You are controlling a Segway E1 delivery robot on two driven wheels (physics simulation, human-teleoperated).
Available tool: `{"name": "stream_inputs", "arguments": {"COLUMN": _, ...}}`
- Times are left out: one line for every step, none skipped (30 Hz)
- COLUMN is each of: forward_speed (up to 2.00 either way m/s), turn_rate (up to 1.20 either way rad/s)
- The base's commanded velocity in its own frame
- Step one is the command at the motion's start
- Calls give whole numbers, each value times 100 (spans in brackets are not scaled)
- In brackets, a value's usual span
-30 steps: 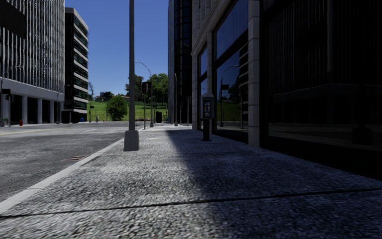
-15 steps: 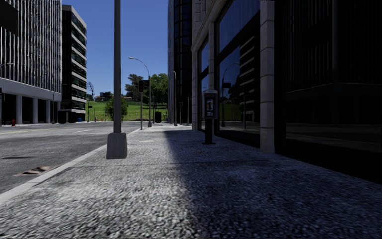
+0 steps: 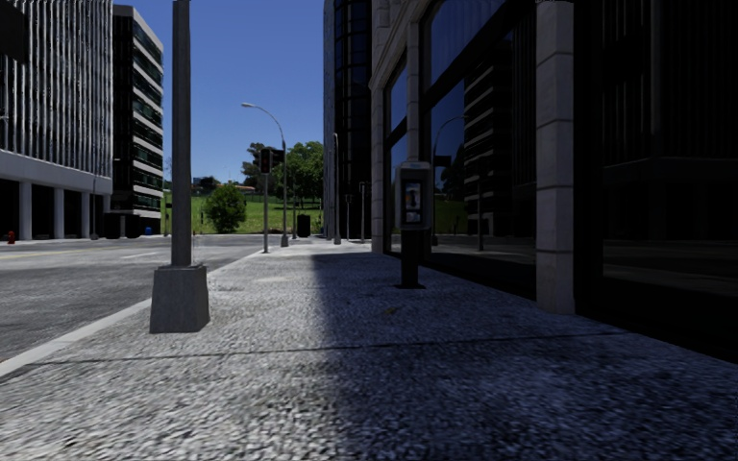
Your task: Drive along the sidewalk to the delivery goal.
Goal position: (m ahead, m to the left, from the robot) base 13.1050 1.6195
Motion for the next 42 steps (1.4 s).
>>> {"name": "stream_inputs", "arguments": {"forward_speed": 193, "turn_rate": 0}}
{"name": "stream_inputs", "arguments": {"forward_speed": 193, "turn_rate": 0}}
{"name": "stream_inputs", "arguments": {"forward_speed": 193, "turn_rate": 0}}
{"name": "stream_inputs", "arguments": {"forward_speed": 193, "turn_rate": 0}}
{"name": "stream_inputs", "arguments": {"forward_speed": 193, "turn_rate": 0}}
{"name": "stream_inputs", "arguments": {"forward_speed": 193, "turn_rate": 0}}
{"name": "stream_inputs", "arguments": {"forward_speed": 193, "turn_rate": 0}}
{"name": "stream_inputs", "arguments": {"forward_speed": 193, "turn_rate": 0}}
{"name": "stream_inputs", "arguments": {"forward_speed": 193, "turn_rate": 0}}
{"name": "stream_inputs", "arguments": {"forward_speed": 193, "turn_rate": 0}}
{"name": "stream_inputs", "arguments": {"forward_speed": 193, "turn_rate": 0}}
{"name": "stream_inputs", "arguments": {"forward_speed": 193, "turn_rate": 0}}
{"name": "stream_inputs", "arguments": {"forward_speed": 193, "turn_rate": 0}}
{"name": "stream_inputs", "arguments": {"forward_speed": 193, "turn_rate": 0}}
{"name": "stream_inputs", "arguments": {"forward_speed": 193, "turn_rate": 0}}
{"name": "stream_inputs", "arguments": {"forward_speed": 193, "turn_rate": 0}}
{"name": "stream_inputs", "arguments": {"forward_speed": 193, "turn_rate": 0}}
{"name": "stream_inputs", "arguments": {"forward_speed": 193, "turn_rate": 0}}
{"name": "stream_inputs", "arguments": {"forward_speed": 193, "turn_rate": 0}}
{"name": "stream_inputs", "arguments": {"forward_speed": 193, "turn_rate": 0}}
{"name": "stream_inputs", "arguments": {"forward_speed": 193, "turn_rate": 0}}
{"name": "stream_inputs", "arguments": {"forward_speed": 193, "turn_rate": 0}}
{"name": "stream_inputs", "arguments": {"forward_speed": 193, "turn_rate": 5}}
{"name": "stream_inputs", "arguments": {"forward_speed": 193, "turn_rate": 22}}
{"name": "stream_inputs", "arguments": {"forward_speed": 193, "turn_rate": 42}}
{"name": "stream_inputs", "arguments": {"forward_speed": 193, "turn_rate": 42}}
{"name": "stream_inputs", "arguments": {"forward_speed": 193, "turn_rate": 57}}
{"name": "stream_inputs", "arguments": {"forward_speed": 193, "turn_rate": 61}}
{"name": "stream_inputs", "arguments": {"forward_speed": 193, "turn_rate": 63}}
{"name": "stream_inputs", "arguments": {"forward_speed": 193, "turn_rate": 63}}
{"name": "stream_inputs", "arguments": {"forward_speed": 193, "turn_rate": 63}}
{"name": "stream_inputs", "arguments": {"forward_speed": 193, "turn_rate": 60}}
{"name": "stream_inputs", "arguments": {"forward_speed": 193, "turn_rate": 9}}
{"name": "stream_inputs", "arguments": {"forward_speed": 193, "turn_rate": 3}}
{"name": "stream_inputs", "arguments": {"forward_speed": 193, "turn_rate": 1}}
{"name": "stream_inputs", "arguments": {"forward_speed": 193, "turn_rate": 1}}
{"name": "stream_inputs", "arguments": {"forward_speed": 193, "turn_rate": 1}}
{"name": "stream_inputs", "arguments": {"forward_speed": 193, "turn_rate": 0}}
{"name": "stream_inputs", "arguments": {"forward_speed": 193, "turn_rate": 0}}
{"name": "stream_inputs", "arguments": {"forward_speed": 193, "turn_rate": 0}}
{"name": "stream_inputs", "arguments": {"forward_speed": 193, "turn_rate": 0}}
{"name": "stream_inputs", "arguments": {"forward_speed": 193, "turn_rate": 0}}
